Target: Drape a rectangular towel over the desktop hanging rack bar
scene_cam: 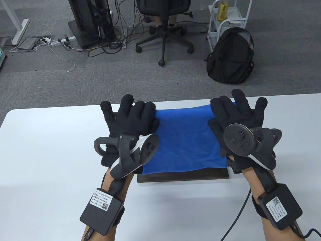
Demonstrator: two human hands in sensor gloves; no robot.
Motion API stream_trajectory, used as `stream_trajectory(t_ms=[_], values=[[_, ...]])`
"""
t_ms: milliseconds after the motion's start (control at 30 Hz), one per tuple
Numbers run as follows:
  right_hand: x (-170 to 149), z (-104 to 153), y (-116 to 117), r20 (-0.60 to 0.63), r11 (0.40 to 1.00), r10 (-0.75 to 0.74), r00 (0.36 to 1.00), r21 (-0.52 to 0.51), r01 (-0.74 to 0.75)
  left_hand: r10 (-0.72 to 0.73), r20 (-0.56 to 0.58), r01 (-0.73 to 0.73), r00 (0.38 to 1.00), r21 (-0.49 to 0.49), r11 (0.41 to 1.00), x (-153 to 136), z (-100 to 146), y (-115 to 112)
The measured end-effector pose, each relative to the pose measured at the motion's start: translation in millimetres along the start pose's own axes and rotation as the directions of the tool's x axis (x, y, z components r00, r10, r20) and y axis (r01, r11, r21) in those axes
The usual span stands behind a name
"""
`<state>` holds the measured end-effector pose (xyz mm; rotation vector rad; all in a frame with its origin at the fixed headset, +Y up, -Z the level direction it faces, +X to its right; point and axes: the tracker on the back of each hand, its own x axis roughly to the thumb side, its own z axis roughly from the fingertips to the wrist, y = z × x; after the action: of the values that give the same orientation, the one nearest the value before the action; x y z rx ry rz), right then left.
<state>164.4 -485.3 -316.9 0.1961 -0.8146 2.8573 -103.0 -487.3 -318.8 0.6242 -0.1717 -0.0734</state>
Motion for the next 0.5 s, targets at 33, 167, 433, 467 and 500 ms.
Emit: stream_trajectory(t_ms=[33,167,433,467,500], values=[[-0.1,0.0,-0.1,-0.001,1.0,0.0,1.0,0.004,0.0,0.011,-0.003,-0.011,1.0,-0.008,1.0,0.4,-1.0,-0.1],[-1.2,2.3,-6.2,0.004,1.0,-0.02,1.0,0.024,0.019,0.046,-0.016,-0.047,0.999,-0.063,0.997,-2.8,-4.7,6.6],[-1.9,5.8,1.0,0.029,0.999,-0.004,1.0,-0.052,0.006,0.007,0.002,-0.008,1.0,0.114,0.994,-1.9,8.0,-2.6],[-1.5,5.7,1.3,0.027,0.999,-0.007,1.0,-0.053,0.009,0.023,0.001,-0.023,1.0,0.104,0.994,-2.5,8.1,-4.4],[-1.0,5.6,1.0,0.025,0.999,-0.005,1.0,-0.046,0.006,0.033,-0.003,-0.033,0.999,0.094,0.995,-2.9,8.2,-5.0]])
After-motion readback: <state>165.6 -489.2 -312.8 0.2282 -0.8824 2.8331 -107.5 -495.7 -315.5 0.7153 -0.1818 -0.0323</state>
